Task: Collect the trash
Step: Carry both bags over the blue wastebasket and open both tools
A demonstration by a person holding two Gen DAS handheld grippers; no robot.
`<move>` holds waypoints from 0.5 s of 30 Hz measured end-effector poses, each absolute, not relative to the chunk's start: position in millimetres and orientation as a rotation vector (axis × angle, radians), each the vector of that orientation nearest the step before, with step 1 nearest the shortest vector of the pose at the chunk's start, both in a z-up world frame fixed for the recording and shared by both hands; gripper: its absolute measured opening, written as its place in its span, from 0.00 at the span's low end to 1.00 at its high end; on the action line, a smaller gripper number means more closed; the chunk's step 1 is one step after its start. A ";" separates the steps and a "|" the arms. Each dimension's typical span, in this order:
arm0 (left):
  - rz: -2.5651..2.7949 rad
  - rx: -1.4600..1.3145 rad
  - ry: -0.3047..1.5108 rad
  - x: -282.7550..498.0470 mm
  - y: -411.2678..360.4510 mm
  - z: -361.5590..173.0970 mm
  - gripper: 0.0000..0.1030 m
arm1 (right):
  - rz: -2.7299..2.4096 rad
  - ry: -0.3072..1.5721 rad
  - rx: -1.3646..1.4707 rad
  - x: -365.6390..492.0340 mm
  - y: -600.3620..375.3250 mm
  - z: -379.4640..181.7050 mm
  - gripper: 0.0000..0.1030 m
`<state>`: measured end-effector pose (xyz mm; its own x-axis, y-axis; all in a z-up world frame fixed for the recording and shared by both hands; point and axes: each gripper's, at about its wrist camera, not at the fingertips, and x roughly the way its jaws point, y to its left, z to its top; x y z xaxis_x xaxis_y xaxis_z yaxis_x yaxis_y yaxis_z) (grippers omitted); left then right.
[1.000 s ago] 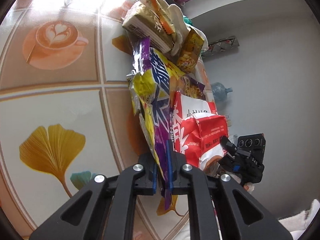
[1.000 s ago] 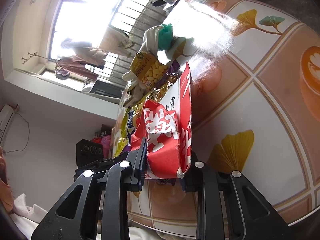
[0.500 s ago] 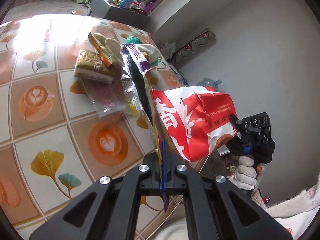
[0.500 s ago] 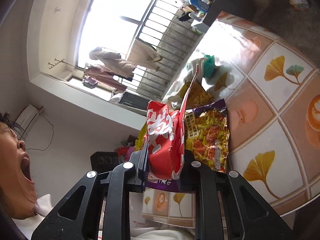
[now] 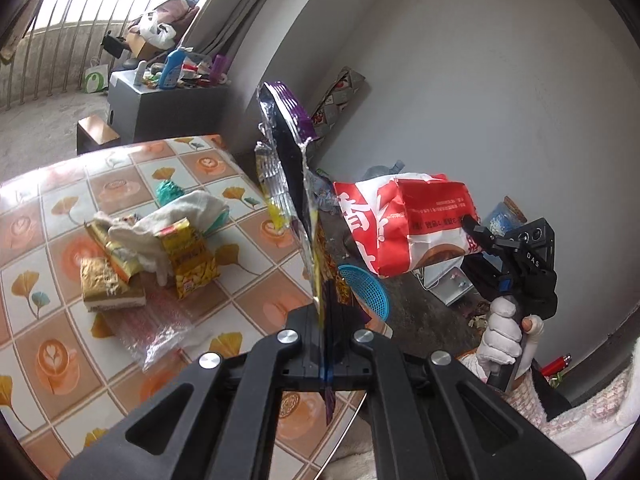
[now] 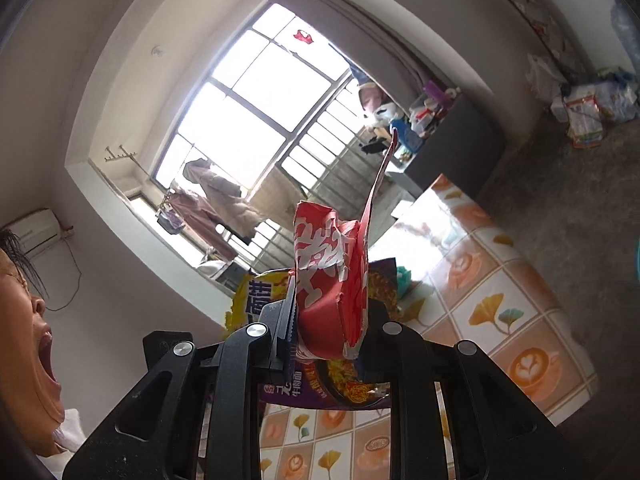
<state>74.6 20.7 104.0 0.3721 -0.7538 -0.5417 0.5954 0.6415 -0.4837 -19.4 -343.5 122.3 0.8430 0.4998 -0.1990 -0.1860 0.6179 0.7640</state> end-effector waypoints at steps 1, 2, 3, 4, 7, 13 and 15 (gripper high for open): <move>-0.889 -0.210 0.800 80.1 11.0 110.7 0.00 | 0.374 0.398 0.810 -22.7 -351.6 123.1 0.19; -0.903 -0.200 0.790 84.9 2.8 115.8 0.00 | 0.330 0.378 0.796 -25.7 -357.9 126.0 0.19; -0.911 -0.192 0.782 90.9 -6.9 120.1 0.00 | 0.289 0.358 0.783 -29.2 -364.3 128.9 0.19; -0.924 -0.179 0.773 97.1 -18.8 125.1 0.00 | 0.251 0.337 0.776 -32.4 -371.0 129.9 0.19; -0.951 -0.124 0.757 114.0 -59.0 133.8 0.00 | 0.096 0.293 0.726 -42.3 -388.4 137.3 0.20; -1.062 0.014 0.777 133.8 -161.1 132.9 0.00 | -0.198 0.289 0.694 -51.4 -429.4 122.3 0.20; -1.081 0.079 0.785 136.3 -197.4 126.8 0.00 | -0.284 0.302 0.694 -50.7 -443.4 109.7 0.20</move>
<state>136.3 -197.4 126.8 0.2331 -0.7595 -0.6074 0.8128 0.4951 -0.3071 -50.7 -443.4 109.7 0.9185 -0.1548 -0.3638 0.3534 0.7339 0.5800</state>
